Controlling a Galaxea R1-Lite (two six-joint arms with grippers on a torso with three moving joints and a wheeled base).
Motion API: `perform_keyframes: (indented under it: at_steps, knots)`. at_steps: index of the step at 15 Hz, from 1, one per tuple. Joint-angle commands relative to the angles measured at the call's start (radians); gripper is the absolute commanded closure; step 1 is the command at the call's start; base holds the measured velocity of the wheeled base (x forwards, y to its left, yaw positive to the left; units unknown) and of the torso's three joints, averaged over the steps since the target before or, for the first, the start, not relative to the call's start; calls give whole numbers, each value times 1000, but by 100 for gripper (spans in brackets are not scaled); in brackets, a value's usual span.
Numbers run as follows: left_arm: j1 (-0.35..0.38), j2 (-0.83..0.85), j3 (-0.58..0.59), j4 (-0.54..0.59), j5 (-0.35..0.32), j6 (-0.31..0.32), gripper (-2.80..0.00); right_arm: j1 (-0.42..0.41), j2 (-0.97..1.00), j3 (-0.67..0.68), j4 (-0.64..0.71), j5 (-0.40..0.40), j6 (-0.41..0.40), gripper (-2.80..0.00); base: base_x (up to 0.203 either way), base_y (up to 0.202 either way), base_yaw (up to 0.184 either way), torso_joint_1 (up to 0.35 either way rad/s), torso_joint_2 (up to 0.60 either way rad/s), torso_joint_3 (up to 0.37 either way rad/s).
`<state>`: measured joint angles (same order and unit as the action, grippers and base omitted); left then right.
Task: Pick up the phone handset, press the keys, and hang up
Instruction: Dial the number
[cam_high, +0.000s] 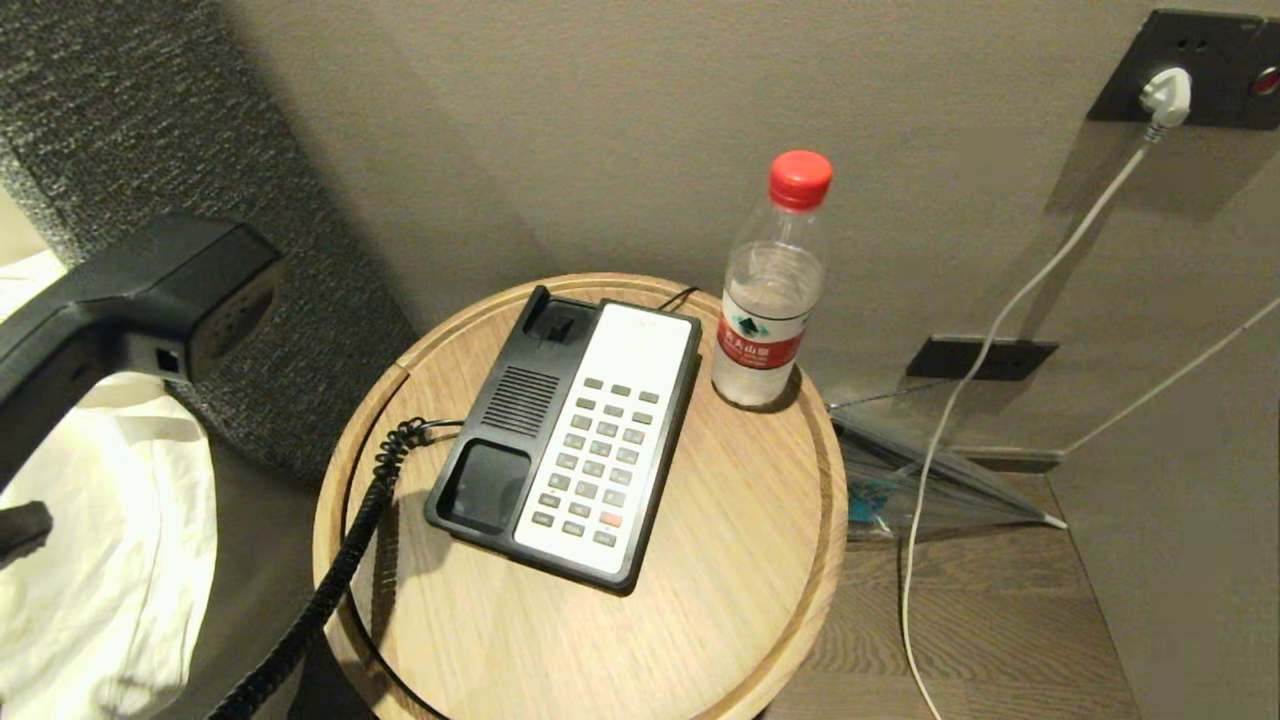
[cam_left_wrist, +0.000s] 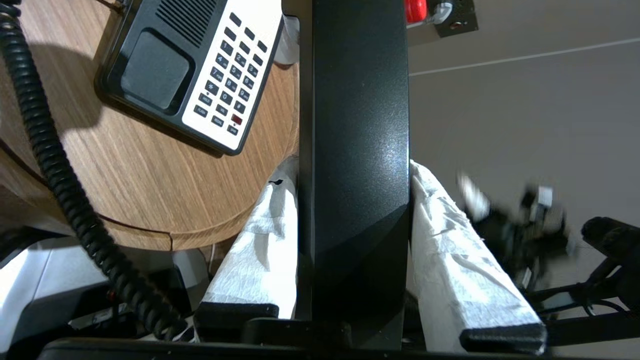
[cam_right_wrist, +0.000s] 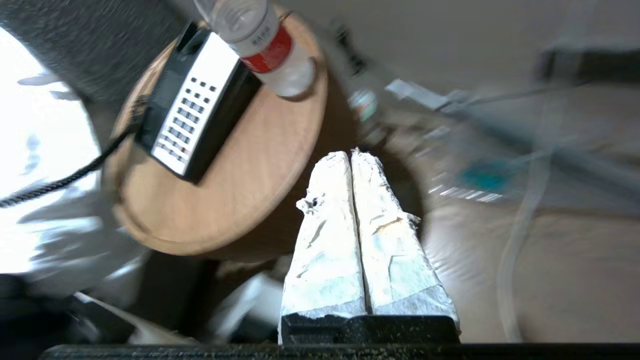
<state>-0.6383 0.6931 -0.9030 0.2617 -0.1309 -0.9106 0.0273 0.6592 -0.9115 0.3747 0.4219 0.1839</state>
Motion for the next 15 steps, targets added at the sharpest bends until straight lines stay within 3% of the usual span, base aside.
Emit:
perform_keyframes:
  at_steps: [1,2,5,9,11,15]
  knots:
    - [-1,12,8,-5,-3,-5,0,123,360,-124,-3,5,32,0,0,0,0,0,0,0]
    - [-1,16,9,-12,-5,-6,0,225,415,-157,-7,-14,53,0,0,0,0,0,0,0]
    - [0,20,27,-19,-6,-5,0,513,554,-233,-16,-184,109,0,0,0,0,0,0,0]
    - [0,19,29,-19,-6,-5,0,766,713,-325,-24,-475,165,0,0,0,0,0,0,0]
    - [-1,19,35,-27,-6,-5,0,827,773,-355,-25,-544,176,0,0,0,0,0,0,0]
    - [0,9,52,-35,-6,-5,0,899,862,-419,-23,-602,178,0,0,0,0,0,0,0]
